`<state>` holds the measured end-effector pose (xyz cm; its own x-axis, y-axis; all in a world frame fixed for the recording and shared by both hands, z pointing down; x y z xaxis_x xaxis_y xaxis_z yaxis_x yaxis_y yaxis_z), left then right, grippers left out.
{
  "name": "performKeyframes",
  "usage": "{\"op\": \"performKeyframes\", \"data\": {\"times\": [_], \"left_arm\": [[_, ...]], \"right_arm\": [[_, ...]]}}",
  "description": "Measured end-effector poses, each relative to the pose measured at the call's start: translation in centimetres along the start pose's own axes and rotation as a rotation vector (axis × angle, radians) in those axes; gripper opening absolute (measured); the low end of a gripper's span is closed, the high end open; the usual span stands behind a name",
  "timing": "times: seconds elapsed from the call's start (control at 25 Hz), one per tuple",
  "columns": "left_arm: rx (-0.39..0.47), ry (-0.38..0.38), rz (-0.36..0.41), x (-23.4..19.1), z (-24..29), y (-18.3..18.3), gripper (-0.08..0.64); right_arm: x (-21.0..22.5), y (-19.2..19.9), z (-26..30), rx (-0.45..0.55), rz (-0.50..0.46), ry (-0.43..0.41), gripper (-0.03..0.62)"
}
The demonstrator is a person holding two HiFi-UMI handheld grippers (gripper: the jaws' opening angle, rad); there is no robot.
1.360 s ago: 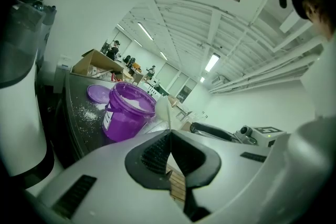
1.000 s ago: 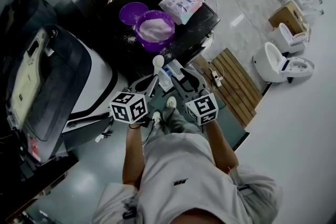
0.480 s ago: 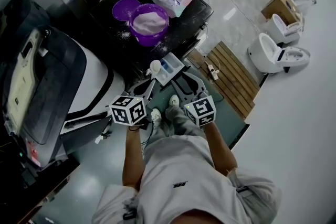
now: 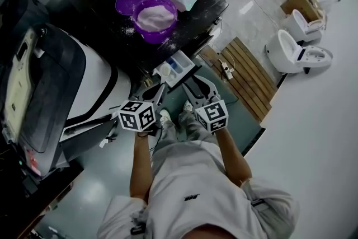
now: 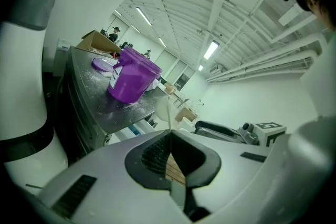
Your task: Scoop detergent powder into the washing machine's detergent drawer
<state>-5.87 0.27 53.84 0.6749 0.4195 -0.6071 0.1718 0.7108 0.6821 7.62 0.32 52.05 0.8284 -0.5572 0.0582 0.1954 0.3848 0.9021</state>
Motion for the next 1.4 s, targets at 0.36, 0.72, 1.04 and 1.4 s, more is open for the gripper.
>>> {"op": "performKeyframes", "data": {"times": [0.36, 0.72, 1.04, 1.4], "left_arm": [[-0.055, -0.056, -0.029, -1.8, 2.4, 2.5, 0.015], [-0.084, -0.104, -0.06, -4.0, 4.5, 4.6, 0.015], [-0.118, -0.143, -0.047, -5.0, 5.9, 6.0, 0.015], [-0.179, -0.197, 0.018, -5.7, 6.8, 7.3, 0.015]], "right_arm": [[1.6, 3.0, 1.5, -0.038, 0.03, -0.026, 0.158], [2.8, 6.2, 2.8, -0.086, 0.049, -0.056, 0.158], [3.0, 8.1, 3.4, -0.125, 0.056, -0.07, 0.156], [3.0, 8.8, 3.5, -0.136, 0.065, -0.073, 0.156]]}}
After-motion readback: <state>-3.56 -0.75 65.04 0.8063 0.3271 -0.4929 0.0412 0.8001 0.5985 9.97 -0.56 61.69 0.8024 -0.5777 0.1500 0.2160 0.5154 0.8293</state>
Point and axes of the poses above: the fingertips, and each gripper's own axes: z forward along the fingers, x to its right, y out of its underside, the point moved 4 cm from there along -z, backward along the fingers, and after that the axes turned 1 degree about y, right-handed, at the moved point
